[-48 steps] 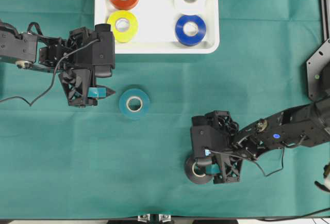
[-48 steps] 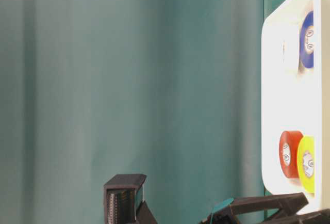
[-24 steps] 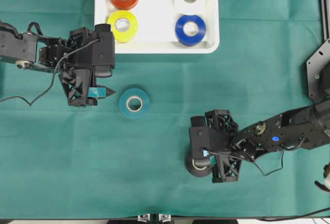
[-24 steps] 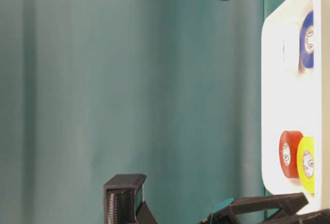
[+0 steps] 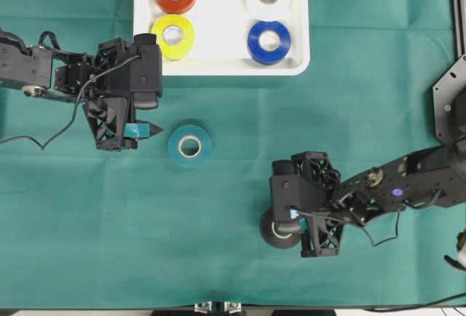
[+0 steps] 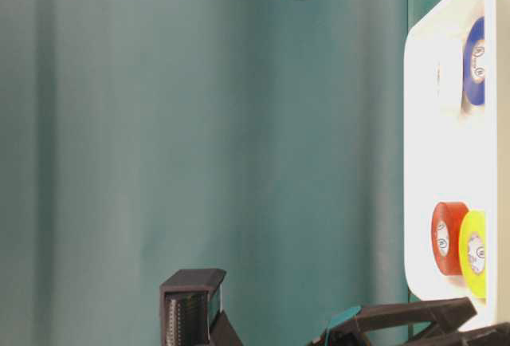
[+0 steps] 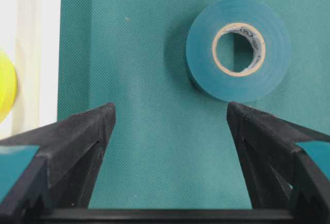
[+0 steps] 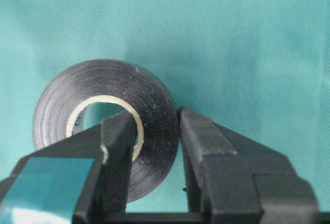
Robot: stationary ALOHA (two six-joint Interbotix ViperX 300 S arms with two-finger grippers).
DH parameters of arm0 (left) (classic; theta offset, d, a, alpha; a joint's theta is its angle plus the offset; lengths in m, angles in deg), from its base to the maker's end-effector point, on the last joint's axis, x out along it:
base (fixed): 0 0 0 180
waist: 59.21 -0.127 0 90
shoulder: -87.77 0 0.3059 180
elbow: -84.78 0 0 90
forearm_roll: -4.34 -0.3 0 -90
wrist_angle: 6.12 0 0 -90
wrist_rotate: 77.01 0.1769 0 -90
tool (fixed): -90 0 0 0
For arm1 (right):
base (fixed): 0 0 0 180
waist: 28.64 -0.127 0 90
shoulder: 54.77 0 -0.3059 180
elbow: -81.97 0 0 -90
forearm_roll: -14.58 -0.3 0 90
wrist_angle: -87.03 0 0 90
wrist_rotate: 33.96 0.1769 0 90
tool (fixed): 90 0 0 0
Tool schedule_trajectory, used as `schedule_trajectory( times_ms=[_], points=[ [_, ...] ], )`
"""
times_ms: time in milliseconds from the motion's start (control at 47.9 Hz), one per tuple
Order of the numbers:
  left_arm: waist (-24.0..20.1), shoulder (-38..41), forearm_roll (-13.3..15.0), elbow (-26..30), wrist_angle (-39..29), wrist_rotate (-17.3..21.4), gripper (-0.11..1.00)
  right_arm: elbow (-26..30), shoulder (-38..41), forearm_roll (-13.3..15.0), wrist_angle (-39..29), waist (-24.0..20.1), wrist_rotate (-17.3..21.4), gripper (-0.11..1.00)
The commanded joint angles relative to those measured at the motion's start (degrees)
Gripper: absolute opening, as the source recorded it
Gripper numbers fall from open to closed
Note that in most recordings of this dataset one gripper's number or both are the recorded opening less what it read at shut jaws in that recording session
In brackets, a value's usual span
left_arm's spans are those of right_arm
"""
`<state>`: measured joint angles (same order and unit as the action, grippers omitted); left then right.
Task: Put the tape alternately from left to right into the white case.
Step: 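Grip the black roll through its hole with the right gripper, then lift the black roll with the right gripper and carry it to the tray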
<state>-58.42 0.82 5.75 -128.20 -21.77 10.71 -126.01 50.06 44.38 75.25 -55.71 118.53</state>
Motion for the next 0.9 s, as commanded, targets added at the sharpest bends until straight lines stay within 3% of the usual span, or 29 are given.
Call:
schedule_trajectory(
  times_ms=[0,188,397,877],
  points=[
    [0.2,-0.4,0.1,0.5,0.4,0.1,0.42,0.5,-4.0,0.6,-0.2,-0.1,-0.1,0.26],
    [0.2,-0.4,0.2,0.4,0.4,0.1,0.42,0.4,-8.6,3.7,-2.2,0.4,-0.2,0.26],
    [0.2,-0.4,0.1,0.2,0.4,0.1,0.42,0.4,-9.1,7.0,-3.8,4.0,-0.1,0.26],
    [0.2,-0.4,0.1,-0.2,0.4,0.2,0.42,0.3,-8.8,17.4,-3.5,22.8,-0.3,0.26]
  ],
)
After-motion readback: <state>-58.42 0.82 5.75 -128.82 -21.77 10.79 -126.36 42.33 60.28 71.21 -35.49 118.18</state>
